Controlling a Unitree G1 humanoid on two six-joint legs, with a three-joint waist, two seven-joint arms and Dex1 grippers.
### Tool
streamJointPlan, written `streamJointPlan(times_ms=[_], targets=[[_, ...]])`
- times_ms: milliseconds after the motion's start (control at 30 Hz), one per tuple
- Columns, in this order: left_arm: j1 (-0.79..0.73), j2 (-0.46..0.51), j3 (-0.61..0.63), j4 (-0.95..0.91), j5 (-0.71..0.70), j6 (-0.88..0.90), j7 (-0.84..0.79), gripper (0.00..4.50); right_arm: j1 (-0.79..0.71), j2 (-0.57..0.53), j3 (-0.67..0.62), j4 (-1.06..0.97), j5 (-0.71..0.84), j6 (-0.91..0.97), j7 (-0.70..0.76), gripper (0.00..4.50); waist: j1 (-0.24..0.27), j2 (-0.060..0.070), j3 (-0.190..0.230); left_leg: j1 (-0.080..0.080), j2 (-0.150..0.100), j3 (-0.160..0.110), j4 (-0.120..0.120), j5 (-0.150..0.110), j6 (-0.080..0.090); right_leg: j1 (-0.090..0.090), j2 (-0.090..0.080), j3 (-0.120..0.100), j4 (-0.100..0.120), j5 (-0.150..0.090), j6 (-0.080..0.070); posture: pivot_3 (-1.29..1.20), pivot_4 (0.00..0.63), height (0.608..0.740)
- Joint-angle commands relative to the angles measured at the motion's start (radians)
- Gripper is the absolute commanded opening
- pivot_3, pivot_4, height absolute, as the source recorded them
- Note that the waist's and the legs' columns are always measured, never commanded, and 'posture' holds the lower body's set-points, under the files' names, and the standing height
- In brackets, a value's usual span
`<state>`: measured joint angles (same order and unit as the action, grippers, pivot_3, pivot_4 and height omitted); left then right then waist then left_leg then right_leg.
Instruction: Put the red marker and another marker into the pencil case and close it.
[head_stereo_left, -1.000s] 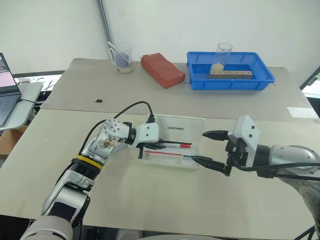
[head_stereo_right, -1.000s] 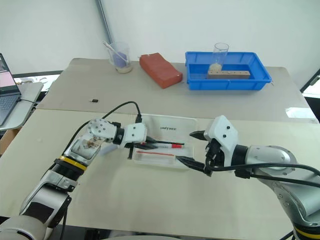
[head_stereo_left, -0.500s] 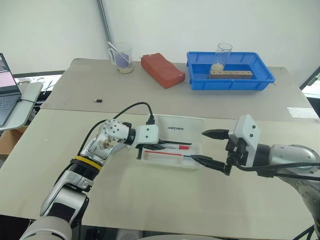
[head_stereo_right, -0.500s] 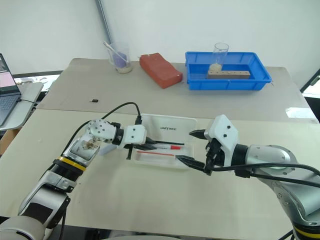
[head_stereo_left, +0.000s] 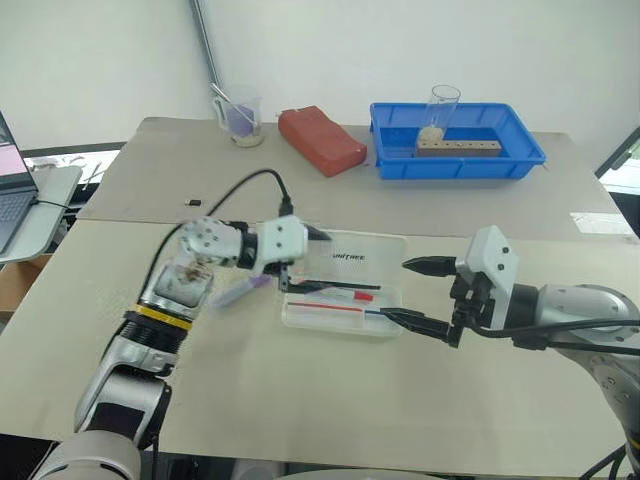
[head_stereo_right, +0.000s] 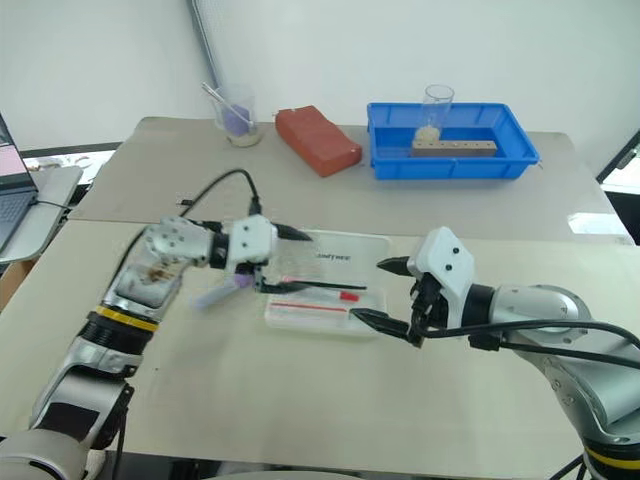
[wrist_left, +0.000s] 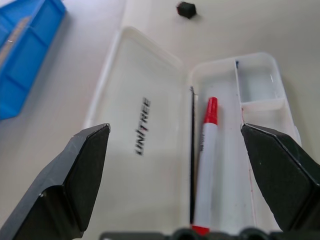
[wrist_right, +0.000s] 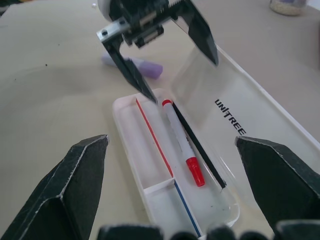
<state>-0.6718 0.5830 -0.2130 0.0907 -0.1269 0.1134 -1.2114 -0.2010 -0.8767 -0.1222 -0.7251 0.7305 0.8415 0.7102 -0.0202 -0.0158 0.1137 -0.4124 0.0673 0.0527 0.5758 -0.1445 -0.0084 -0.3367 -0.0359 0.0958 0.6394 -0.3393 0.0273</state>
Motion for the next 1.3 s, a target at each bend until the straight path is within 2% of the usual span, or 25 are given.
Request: streamJointPlan(times_ms=[33,167,267,400,600,700,867,900,1133,1300], targets=[[0.020,0.070,0.089,-0.092,-0.062,0.125,0.016,4.47,-0.053,0.012,0.031,0.013,-0.005,-0.036,0.025,4.50,-0.001,0.000,0.000,0.001,0.000,0.000,0.000,0.000,0.000,0.000,0.000,0.000,0.000,0.000,0.000,0.00,0.150,0.740],[0.178,0.178,0.226,-0.161,-0.097,0.261,0.084,4.47,-0.168,0.063,0.101,0.029,0.029,-0.013,0.036,4.50,-0.012,0.001,0.000,0.003,0.001,0.001,-0.001,0.000,0.000,0.001,0.000,0.001,0.000,0.000,0.001,0.00,0.150,0.740],[0.291,0.204,0.274,-0.186,-0.097,0.305,0.137,4.47,-0.214,0.078,0.130,0.041,0.030,-0.008,0.052,4.50,-0.009,0.000,0.001,0.003,0.002,0.000,-0.002,0.000,0.000,0.001,0.000,0.000,0.000,-0.001,0.000,0.00,0.150,0.740],[0.393,0.175,0.265,-0.173,-0.066,0.286,0.212,4.47,-0.252,0.091,0.162,0.053,0.026,-0.010,0.068,4.50,0.010,-0.001,0.002,0.003,0.001,0.002,-0.002,0.000,0.000,0.000,-0.003,0.000,0.000,-0.001,0.000,0.00,0.150,0.740],[0.395,0.081,0.199,-0.038,-0.006,0.201,0.301,4.47,-0.264,0.095,0.192,0.060,0.011,-0.019,0.085,4.50,0.023,-0.002,0.001,0.003,0.001,0.005,-0.002,0.000,0.000,-0.002,-0.008,-0.002,-0.001,-0.001,-0.001,0.00,0.150,0.740],[0.386,0.068,0.180,0.023,0.012,0.157,0.302,3.72,-0.258,0.090,0.185,0.056,0.013,-0.016,0.087,4.50,0.017,-0.003,0.001,0.001,0.001,0.005,-0.002,0.000,0.000,-0.001,-0.007,-0.001,0.000,0.000,-0.001,0.00,0.150,0.740],[0.370,0.084,0.171,0.064,0.008,0.132,0.268,1.19,-0.247,0.076,0.162,0.051,0.019,-0.010,0.084,4.50,0.008,-0.002,0.001,0.002,0.001,0.005,-0.003,0.000,0.000,0.000,-0.006,-0.001,0.001,0.000,-0.001,0.00,0.150,0.740],[0.367,0.088,0.172,0.071,0.009,0.125,0.263,0.91,-0.246,0.075,0.159,0.049,0.021,-0.010,0.081,4.50,0.008,-0.002,0.001,0.002,0.001,0.005,-0.003,0.000,0.000,0.000,-0.006,-0.001,0.001,0.000,-0.001,0.00,0.150,0.740],[0.288,0.150,0.197,0.056,-0.012,0.099,0.201,0.96,-0.217,0.066,0.121,0.020,0.042,-0.002,0.056,4.50,0.008,-0.003,0.001,0.001,0.001,0.005,-0.003,0.000,0.000,-0.001,-0.006,-0.002,0.000,-0.001,-0.002,0.00,0.150,0.740],[0.130,0.189,0.153,-0.030,-0.057,0.103,0.056,0.96,-0.072,-0.014,0.065,-0.019,0.004,-0.030,0.086,4.50,0.021,-0.004,0.002,0.000,0.001,0.006,-0.003,0.000,0.000,-0.001,-0.007,-0.003,-0.001,-0.001,-0.002,0.00,0.150,0.740]])
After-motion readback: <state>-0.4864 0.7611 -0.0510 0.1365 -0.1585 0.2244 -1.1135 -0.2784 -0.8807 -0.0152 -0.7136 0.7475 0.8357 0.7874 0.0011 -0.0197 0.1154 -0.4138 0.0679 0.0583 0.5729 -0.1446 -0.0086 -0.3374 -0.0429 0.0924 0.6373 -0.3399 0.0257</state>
